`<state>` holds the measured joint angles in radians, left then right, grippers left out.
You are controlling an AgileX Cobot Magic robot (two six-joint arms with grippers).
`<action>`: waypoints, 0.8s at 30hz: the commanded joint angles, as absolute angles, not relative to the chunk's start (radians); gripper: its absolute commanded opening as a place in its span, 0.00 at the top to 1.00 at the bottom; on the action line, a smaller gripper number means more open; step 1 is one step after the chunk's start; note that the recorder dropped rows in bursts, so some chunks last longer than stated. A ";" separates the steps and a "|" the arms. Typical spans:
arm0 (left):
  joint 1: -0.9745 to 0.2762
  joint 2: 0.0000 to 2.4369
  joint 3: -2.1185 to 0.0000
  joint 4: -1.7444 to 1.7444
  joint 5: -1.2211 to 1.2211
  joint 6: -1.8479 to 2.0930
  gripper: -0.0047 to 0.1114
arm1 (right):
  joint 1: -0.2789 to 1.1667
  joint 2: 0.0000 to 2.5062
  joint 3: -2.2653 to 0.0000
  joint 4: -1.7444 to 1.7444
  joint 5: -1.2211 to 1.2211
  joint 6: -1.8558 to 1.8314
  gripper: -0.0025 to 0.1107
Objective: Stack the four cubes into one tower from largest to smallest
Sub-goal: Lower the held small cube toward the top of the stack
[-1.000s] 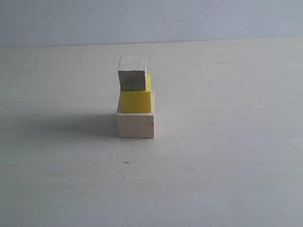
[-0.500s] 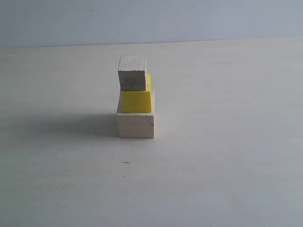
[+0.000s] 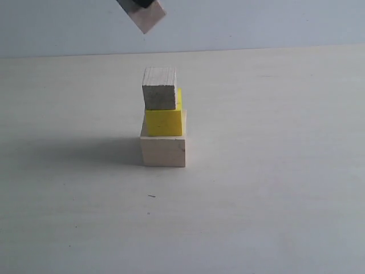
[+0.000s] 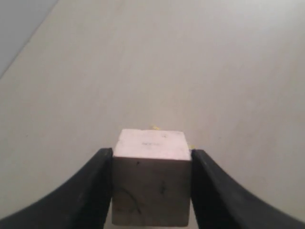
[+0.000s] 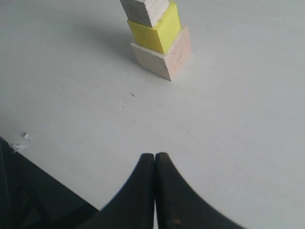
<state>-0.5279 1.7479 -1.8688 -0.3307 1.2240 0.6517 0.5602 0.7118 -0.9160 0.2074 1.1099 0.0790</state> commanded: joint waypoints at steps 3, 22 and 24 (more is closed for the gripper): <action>-0.619 1.828 -1.876 -0.301 1.221 0.668 0.96 | 0.565 0.712 -0.914 0.202 1.112 0.078 0.98; -0.719 1.848 -1.876 -0.065 1.221 0.870 0.96 | 0.565 0.712 -0.914 0.199 1.109 0.070 0.98; -0.719 1.848 -1.876 -0.047 1.221 0.869 0.96 | 0.565 0.712 -0.914 0.199 1.109 0.070 0.98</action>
